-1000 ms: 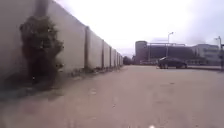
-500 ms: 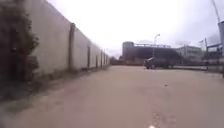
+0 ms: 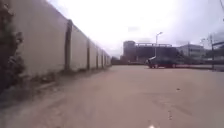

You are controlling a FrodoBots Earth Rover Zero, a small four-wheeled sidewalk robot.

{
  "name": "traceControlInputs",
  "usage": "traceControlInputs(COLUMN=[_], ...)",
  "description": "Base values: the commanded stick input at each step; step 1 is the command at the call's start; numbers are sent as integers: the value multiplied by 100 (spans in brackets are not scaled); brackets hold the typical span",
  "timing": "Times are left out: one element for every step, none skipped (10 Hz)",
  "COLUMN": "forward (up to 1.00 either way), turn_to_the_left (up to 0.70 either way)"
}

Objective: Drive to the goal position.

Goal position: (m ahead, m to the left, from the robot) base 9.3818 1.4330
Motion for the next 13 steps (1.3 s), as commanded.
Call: traceControlInputs(forward=[100, 100, 100, 100, 100, 100, 100, 100, 100, 100, 100, 100, 100], turn_to_the_left=[0, 0, 0, 0, 0, 0, 0, 0, 0, -7, -27, -6, 0])
